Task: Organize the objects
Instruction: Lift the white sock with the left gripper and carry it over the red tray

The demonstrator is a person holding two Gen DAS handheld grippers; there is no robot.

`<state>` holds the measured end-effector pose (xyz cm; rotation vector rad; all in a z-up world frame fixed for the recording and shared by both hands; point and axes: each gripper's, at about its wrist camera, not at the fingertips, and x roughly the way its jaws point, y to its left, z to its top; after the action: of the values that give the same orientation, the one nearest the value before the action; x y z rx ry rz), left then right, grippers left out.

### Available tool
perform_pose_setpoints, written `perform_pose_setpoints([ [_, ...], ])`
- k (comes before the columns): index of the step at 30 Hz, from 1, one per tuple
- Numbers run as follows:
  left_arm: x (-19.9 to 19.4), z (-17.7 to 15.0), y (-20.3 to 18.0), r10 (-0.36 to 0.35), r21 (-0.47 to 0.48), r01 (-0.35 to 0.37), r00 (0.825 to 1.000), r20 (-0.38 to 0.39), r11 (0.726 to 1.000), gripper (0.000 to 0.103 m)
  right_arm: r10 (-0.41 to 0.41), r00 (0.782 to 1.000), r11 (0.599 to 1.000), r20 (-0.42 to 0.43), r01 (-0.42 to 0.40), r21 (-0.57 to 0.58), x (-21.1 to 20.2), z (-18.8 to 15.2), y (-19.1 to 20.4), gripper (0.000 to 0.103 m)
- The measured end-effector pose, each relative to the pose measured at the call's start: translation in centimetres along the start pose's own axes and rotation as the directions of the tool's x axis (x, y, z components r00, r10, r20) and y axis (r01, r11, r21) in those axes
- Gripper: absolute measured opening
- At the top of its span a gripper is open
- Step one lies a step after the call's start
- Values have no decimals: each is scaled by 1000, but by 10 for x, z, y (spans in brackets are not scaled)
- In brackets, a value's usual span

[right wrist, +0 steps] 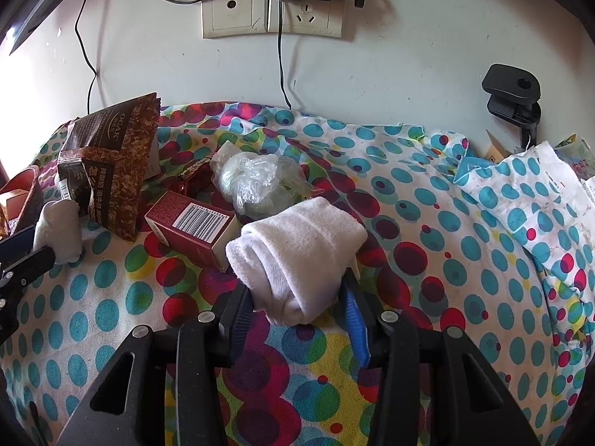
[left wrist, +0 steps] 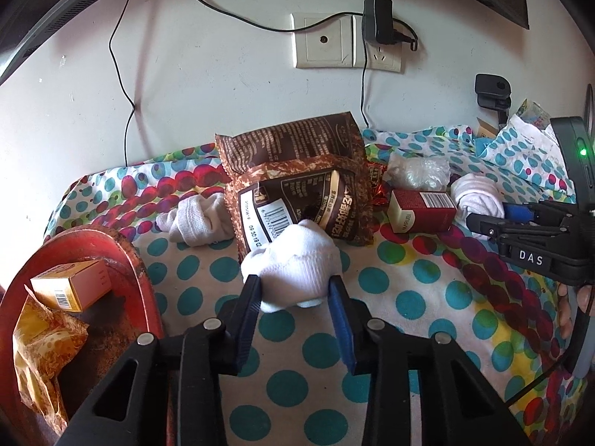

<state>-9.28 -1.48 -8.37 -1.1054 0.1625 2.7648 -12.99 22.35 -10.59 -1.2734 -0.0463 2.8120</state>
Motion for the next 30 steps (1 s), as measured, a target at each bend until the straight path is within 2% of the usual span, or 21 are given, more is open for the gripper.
perform_pose_setpoints([
  [2, -5, 2, 1, -14, -9, 14, 1000, 3, 1000, 3, 2, 1000, 1000, 0, -2, 3, -1, 0, 0, 43],
  [4, 0, 2, 2, -81, -4, 80, 996, -46, 997, 3, 3, 1000, 1000, -2, -3, 3, -1, 0, -1, 43],
  [6, -2, -1, 4, -60, -22, 60, 998, -21, 998, 3, -1, 1000, 1000, -6, 1, 0, 1, 0, 1, 44],
  [7, -1, 0, 5, -79, -29, 78, 997, -27, 997, 3, -3, 1000, 1000, -4, 3, -1, 1, 0, 1, 44],
  [8, -2, 0, 7, -98, -36, 97, 995, -27, 995, 7, -4, 1000, 1000, -5, 4, -4, 1, 0, 1, 44],
  [10, -5, 2, 12, -89, -53, 89, 996, 3, 995, 10, -7, 1000, 1000, -13, 7, -5, 2, 1, 2, 46],
  [12, -4, 3, 13, -98, -43, 98, 995, -3, 994, 38, -2, 1000, 1000, -23, 2, -4, 4, 1, 2, 47],
  [14, -4, 2, 14, -83, -49, 83, 997, 7, 995, 55, 2, 1000, 1000, -31, -2, 1, 5, 2, 2, 48],
  [15, -4, 3, 13, -79, -56, 80, 997, 17, 995, 61, 3, 999, 1000, -33, -3, 2, 5, 2, 2, 48],
  [17, -5, 5, 14, -100, -64, 102, 995, 32, 993, 66, 7, 999, 1000, -34, -7, 3, 6, 2, 2, 49],
  [20, 0, 8, 16, -126, -85, 128, 992, 32, 988, 69, 13, 999, 1000, -36, -13, 3, 6, 2, 1, 50],
  [22, 9, 11, 11, -111, -78, 111, 994, 4, 991, 69, 12, 999, 1000, -36, -12, 4, 6, 3, 2, 51],
  [26, 26, 18, 4, -34, -51, 34, 999, -14, 998, 69, 17, 999, 1000, -47, -18, -1, 8, 3, 2, 53],
  [30, 41, 17, 5, -8, -49, 5, 998, -61, 999, 69, 19, 998, 1000, -59, -20, -3, 11, 3, 4, 54],
])
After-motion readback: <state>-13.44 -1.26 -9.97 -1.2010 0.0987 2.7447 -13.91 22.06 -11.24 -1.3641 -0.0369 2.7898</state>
